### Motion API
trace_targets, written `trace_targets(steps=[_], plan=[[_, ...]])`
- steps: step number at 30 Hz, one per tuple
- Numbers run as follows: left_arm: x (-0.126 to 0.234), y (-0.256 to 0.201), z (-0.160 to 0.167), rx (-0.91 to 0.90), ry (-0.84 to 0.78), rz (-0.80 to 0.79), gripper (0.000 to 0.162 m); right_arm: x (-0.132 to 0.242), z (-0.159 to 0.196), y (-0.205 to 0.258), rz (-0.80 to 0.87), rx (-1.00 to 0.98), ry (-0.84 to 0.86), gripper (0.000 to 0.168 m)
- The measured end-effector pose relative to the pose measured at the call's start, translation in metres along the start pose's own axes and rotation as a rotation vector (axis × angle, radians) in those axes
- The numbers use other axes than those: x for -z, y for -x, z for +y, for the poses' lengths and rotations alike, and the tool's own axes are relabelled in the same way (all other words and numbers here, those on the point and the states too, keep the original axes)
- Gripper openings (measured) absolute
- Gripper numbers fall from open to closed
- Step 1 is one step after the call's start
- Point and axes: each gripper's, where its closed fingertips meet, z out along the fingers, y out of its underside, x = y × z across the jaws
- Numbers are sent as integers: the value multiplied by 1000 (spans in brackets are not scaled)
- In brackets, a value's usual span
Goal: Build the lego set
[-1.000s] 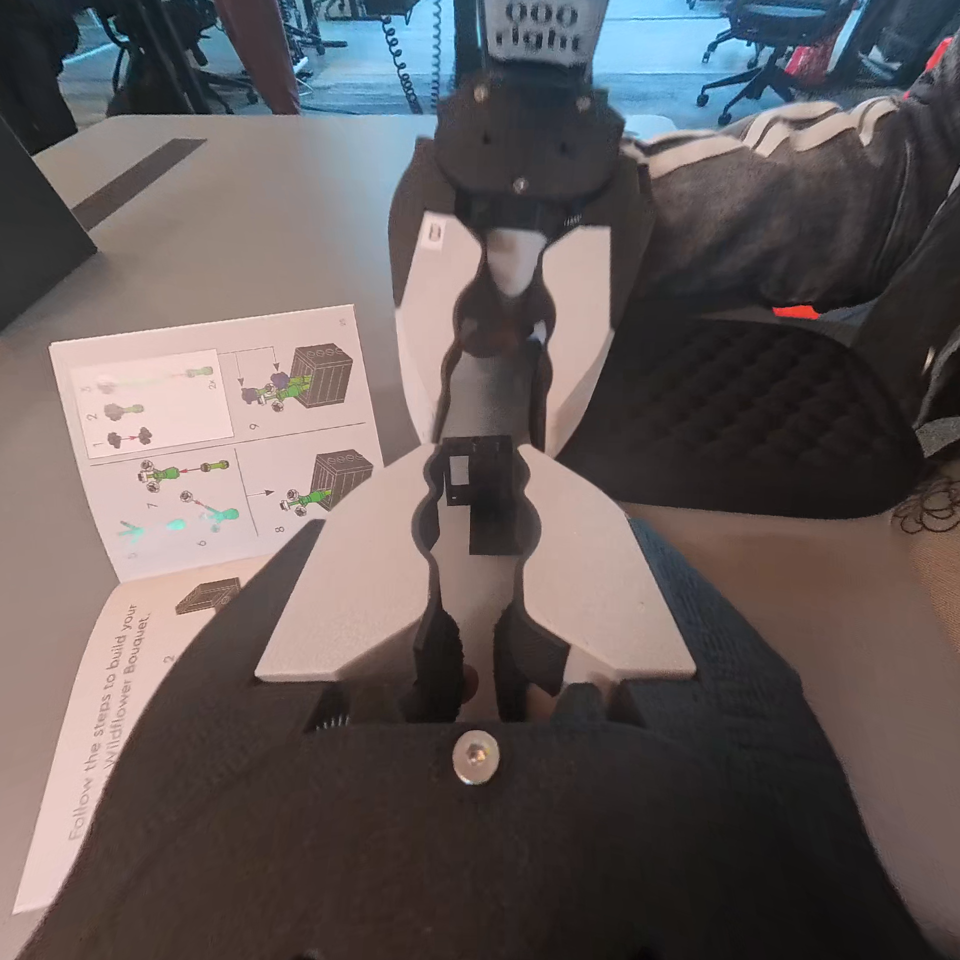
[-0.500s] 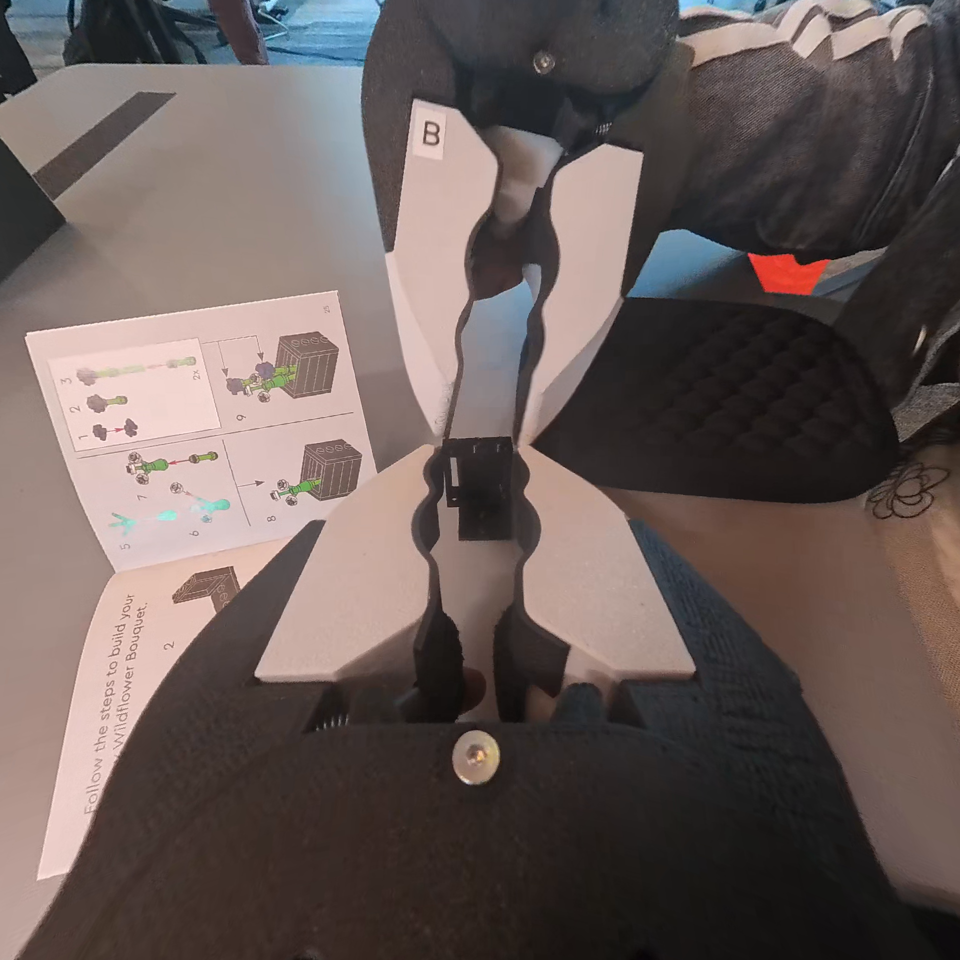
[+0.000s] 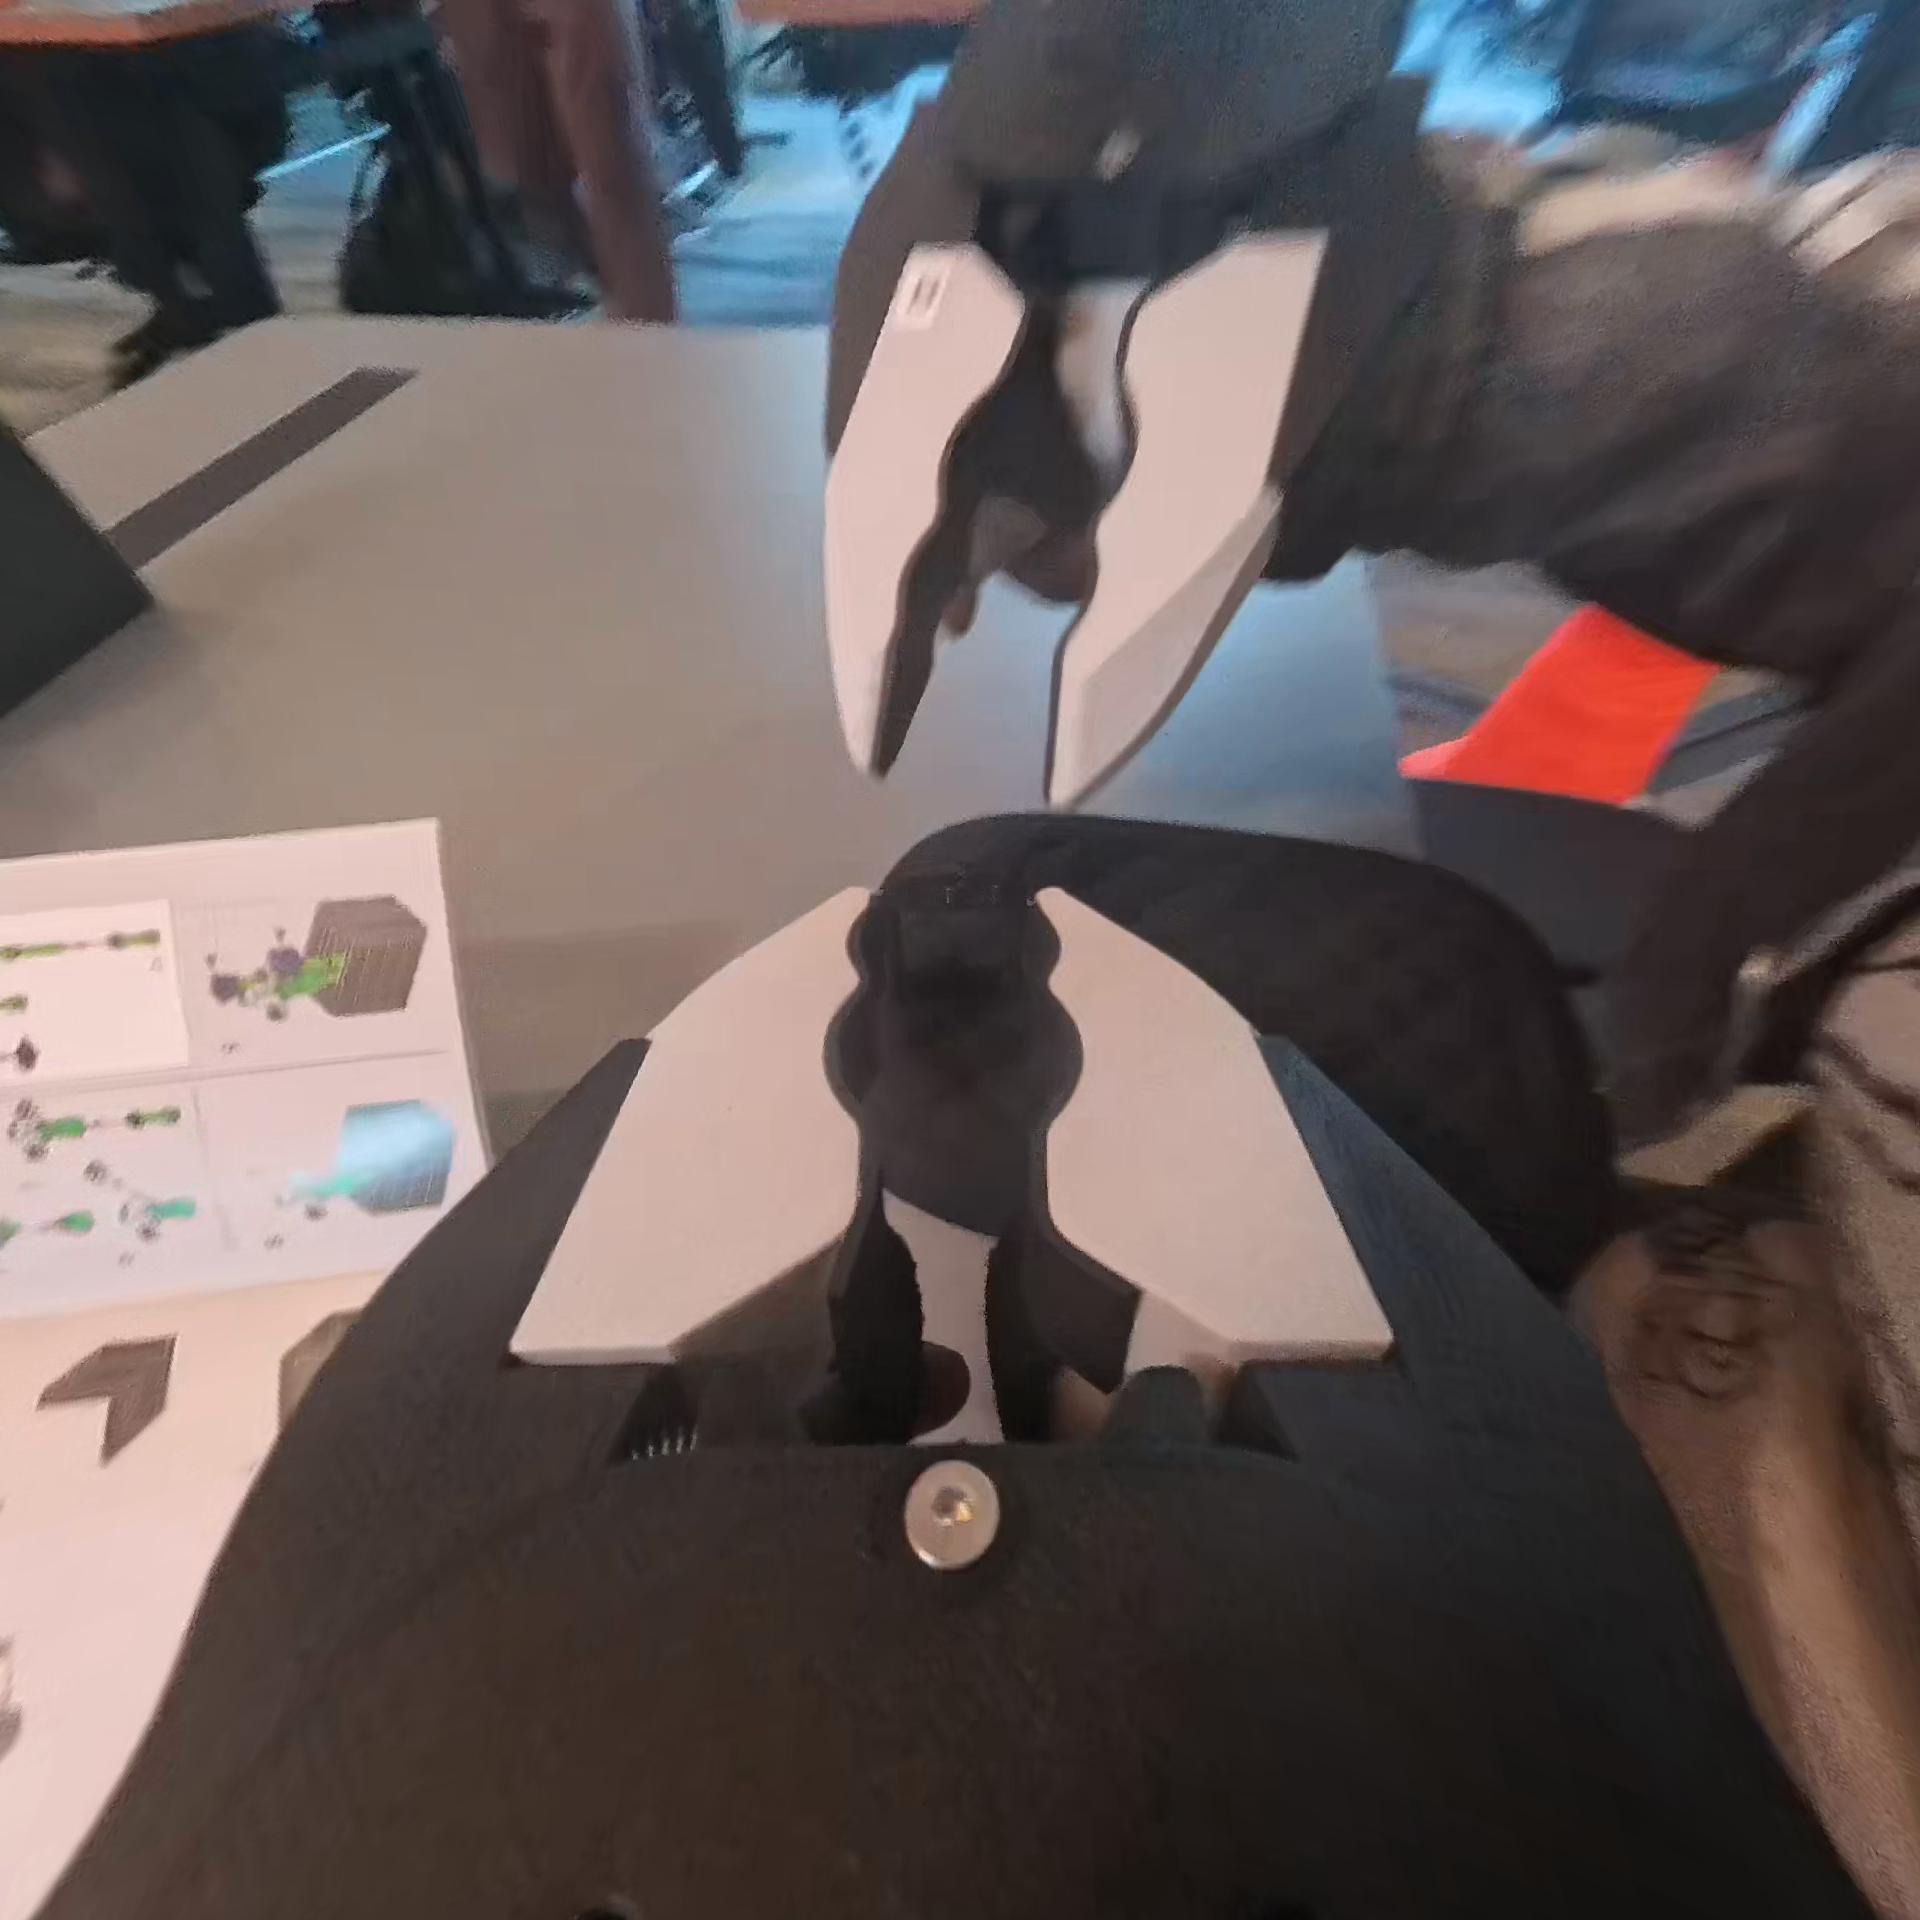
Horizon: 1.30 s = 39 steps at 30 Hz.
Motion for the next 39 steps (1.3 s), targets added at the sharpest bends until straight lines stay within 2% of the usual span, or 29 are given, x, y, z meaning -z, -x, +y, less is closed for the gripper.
trace_targets(steps=[3, 5, 7, 10, 12, 14, 17, 20, 24, 26, 27, 28, 29, 30, 33, 35, 39], plan=[[-10, -4, 13, -9, 53, -99, 26, 6, 6, -5, 149, -255, -6, 26], [-15, -4, 25, -45, 104, -156, 26, 1, 11, 1, 181, -400, 3, 27], [-16, 0, 29, -113, 138, -215, 25, -7, 21, 6, 221, -454, 61, 35], [-16, 1, 27, -194, 158, -255, 25, -17, 32, 0, 295, -467, 100, 33], [-16, 0, 27, -233, 162, -255, 25, -25, 29, 1, 250, -523, 51, 28], [-16, -3, 25, -252, 154, -247, 25, -30, 32, -1, 248, -546, 54, 10], [-13, 1, 25, -314, 169, -269, 26, -31, 28, -2, 216, -600, -6, 7], [-6, 9, 30, -350, 205, -293, 39, -27, 16, 1, 125, -721, -127, 7], [0, 6, 25, -392, 167, -275, 26, -26, 9, 4, 65, -785, -180, 7], [3, 5, 22, -379, 155, -247, 26, -26, 5, 6, 65, -709, -169, 8], [6, 2, 20, -333, 129, -205, 26, -24, 0, 8, 58, -621, -161, 16], [9, -2, 17, -268, 101, -142, 26, -21, -5, 10, 64, -516, -148, 37], [13, -6, 14, -194, 77, -74, 26, -17, -12, 12, 78, -381, -126, 50], [18, -9, 11, -132, 44, -12, 26, -14, -18, 16, 97, -225, -86, 52], [31, -10, 4, -59, -12, 59, 26, -17, -21, 26, 96, 142, 118, 45], [35, -7, 6, -79, 1, 52, 26, -24, -21, 25, 57, 210, 198, 41], [38, -4, 10, -114, 19, 37, 26, -34, -29, 25, -31, 244, 219, 32]])
